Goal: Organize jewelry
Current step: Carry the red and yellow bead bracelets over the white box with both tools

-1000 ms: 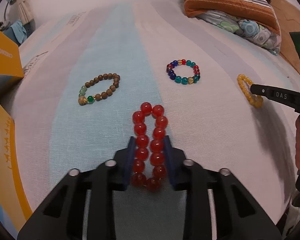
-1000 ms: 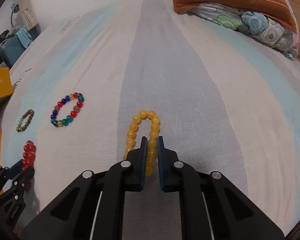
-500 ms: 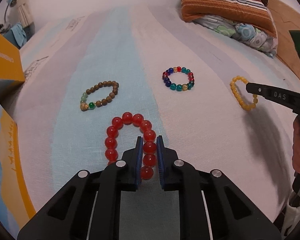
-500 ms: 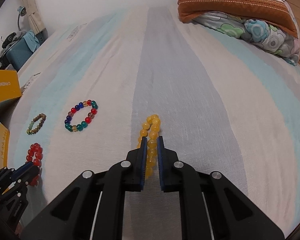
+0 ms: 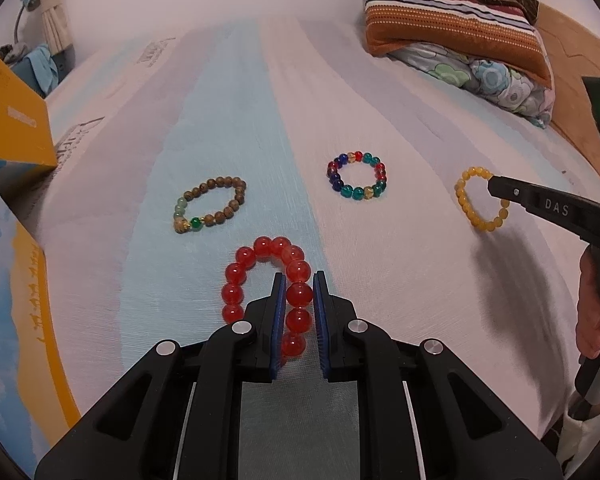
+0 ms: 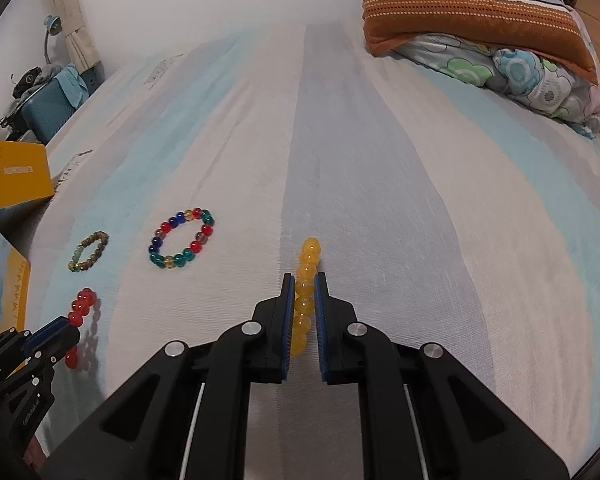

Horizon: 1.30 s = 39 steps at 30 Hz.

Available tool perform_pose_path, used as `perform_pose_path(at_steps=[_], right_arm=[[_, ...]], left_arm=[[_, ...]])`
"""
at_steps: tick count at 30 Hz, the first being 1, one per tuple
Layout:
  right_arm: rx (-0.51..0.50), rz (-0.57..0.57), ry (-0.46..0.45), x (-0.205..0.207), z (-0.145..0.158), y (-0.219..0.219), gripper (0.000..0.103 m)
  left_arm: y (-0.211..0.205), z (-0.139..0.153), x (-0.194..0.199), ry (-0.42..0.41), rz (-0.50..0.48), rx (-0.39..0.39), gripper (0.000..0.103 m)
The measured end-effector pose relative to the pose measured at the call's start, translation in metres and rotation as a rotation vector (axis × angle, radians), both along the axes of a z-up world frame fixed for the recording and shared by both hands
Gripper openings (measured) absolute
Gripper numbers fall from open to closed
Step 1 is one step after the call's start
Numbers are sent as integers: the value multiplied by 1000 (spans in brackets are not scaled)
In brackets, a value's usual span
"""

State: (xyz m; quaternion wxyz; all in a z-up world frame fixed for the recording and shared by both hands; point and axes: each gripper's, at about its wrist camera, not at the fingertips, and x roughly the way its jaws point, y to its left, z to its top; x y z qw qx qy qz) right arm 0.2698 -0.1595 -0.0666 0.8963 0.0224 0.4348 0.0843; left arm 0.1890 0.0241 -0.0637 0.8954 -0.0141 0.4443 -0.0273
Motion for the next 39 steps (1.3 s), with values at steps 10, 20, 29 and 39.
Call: perform_pose_path(at_steps=[10, 20, 29, 39], right_arm=[[-16, 28, -17, -13, 15, 16, 9], [-7, 36, -37, -27, 38, 22, 9], [-16, 42, -58, -43, 57, 29, 9], [-22, 74, -90, -65, 80, 51, 9]], left_arm=[[5, 22, -9, -15, 18, -22, 13], [11, 53, -19, -43, 26, -25, 13], [18, 77, -37, -74, 34, -29, 13], [36, 100, -57, -99, 58, -28, 13]])
